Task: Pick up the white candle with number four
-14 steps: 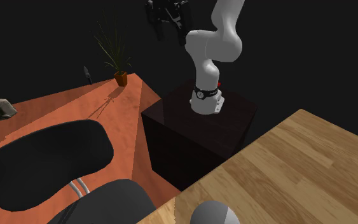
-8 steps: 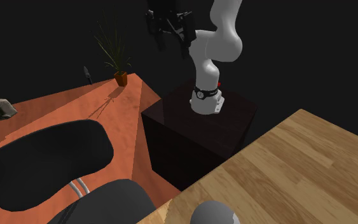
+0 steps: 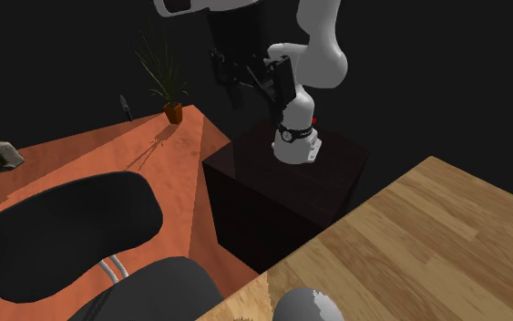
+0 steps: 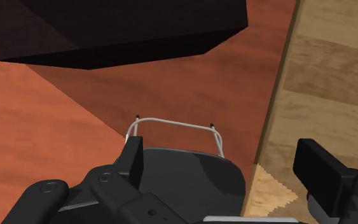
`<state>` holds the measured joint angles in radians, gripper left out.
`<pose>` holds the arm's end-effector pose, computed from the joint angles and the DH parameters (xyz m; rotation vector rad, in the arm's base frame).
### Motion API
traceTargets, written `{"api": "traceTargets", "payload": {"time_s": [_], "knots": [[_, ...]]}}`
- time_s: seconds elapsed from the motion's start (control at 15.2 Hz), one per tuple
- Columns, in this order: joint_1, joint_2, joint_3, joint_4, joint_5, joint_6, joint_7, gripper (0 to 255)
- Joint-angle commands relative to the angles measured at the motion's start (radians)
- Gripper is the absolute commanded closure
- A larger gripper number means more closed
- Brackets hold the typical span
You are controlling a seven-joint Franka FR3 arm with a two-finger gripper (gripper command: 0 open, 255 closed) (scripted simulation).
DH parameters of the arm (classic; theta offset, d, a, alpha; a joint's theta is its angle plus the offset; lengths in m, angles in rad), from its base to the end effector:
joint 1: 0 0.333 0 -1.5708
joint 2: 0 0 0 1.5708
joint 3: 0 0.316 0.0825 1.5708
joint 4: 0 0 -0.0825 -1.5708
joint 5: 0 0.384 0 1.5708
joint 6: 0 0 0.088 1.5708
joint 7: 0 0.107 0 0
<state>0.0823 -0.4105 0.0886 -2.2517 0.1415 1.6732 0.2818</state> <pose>0.4023 0.0867 0.5121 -3.0557 0.2260 0.2880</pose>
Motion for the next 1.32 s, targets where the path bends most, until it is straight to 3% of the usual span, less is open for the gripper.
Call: {"api": "traceTargets", "payload": {"time_s": [0.0,0.66,1.25], "knots": [[0.009,0.072,0.021,0.048,0.013,0.030,0.028,0],[0.057,0.422,0.100,0.320,0.022,0.131,0.163,0],[0.124,0.770,0.132,0.694,-0.023,0.126,0.282,0]]}}
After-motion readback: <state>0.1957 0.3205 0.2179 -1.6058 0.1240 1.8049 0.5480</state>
